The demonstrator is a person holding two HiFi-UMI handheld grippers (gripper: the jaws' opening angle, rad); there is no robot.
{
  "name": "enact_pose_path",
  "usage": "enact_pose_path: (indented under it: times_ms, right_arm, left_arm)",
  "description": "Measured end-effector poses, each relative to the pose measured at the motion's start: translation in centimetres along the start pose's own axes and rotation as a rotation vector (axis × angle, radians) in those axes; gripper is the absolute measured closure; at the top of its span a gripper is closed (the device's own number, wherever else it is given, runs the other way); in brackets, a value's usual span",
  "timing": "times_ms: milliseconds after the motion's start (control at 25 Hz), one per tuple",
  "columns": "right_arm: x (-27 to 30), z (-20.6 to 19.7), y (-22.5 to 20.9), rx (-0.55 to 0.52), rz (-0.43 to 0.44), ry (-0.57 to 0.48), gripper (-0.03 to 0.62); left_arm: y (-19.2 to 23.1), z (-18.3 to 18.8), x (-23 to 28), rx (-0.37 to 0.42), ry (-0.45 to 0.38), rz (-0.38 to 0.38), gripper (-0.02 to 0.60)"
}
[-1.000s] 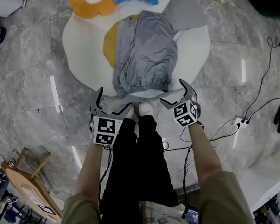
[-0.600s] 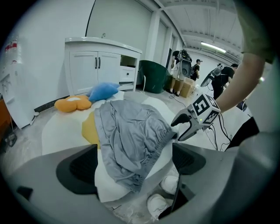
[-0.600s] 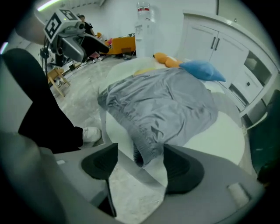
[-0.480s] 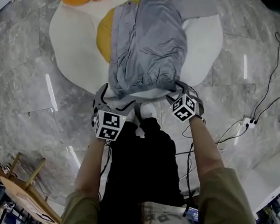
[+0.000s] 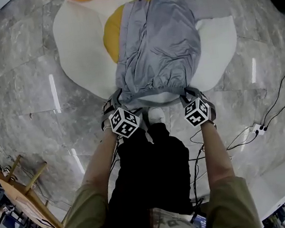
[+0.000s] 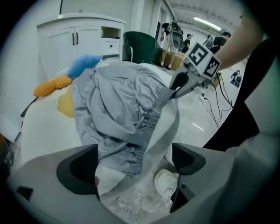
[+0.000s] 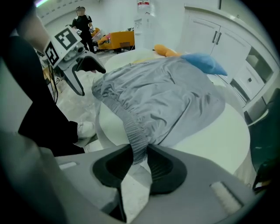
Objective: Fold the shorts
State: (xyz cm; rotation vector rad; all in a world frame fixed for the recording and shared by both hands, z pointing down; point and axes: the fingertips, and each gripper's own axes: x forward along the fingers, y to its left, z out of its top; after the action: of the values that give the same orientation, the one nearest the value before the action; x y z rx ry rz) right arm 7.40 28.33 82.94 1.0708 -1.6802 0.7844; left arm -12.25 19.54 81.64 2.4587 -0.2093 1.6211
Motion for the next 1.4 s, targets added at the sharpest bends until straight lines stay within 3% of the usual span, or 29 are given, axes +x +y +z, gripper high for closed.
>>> enact_pose_path:
  times_ms: [320, 480, 520, 560, 600, 800, 840, 1080, 1400]
  right_arm:
    - [-0.3, -0.1, -0.2, 0.006, 0.039, -0.022, 0.505]
    - [-0.6, 0.0, -0.6, 0.012, 0.052, -0.026, 0.507]
    - [-0.7, 0.0, -0.7, 0.021, 0.054, -0.026, 0.507]
    - [-0.8, -0.1, -0.8, 0.032, 0.056, -0.027, 0.508]
    - [-0.9, -0.1, -0.8, 0.045, 0.058, -0.029, 0.51]
    - [-1.2, -0.4, -0.8, 0.08, 0.067, -0.039, 0.532]
    - [-1.4, -0.3, -0.8, 0.083, 0.065, -0.038, 0.56]
    - [-3.9, 0.8, -0.8, 0.121, 0.081, -0.034, 0.566]
    - [-14.3, 5.5, -1.7, 0.193, 0.093, -0.073, 0.569]
  left_arm:
    - [0.0, -2.5, 3.9, 0.219, 0.103, 0.087, 0.074]
    - [0.8, -2.5, 4.1, 0.244, 0.1, 0.112, 0.085]
    - [1.3, -2.4, 3.8, 0.243, 0.094, 0.135, 0.118]
    - [1.8, -2.2, 3.5, 0.239, 0.089, 0.162, 0.21]
    - [2.2, -2.1, 3.1, 0.232, 0.086, 0.183, 0.354]
    - [2.4, -1.5, 2.4, 0.236, 0.092, 0.195, 0.512]
    - [2.6, -1.1, 2.0, 0.222, 0.08, 0.201, 0.527]
    - [4.3, 1.9, -3.5, 0.068, -0.025, 0.218, 0.538]
    - [5.1, 8.3, -15.1, 0.017, -0.096, 0.211, 0.54]
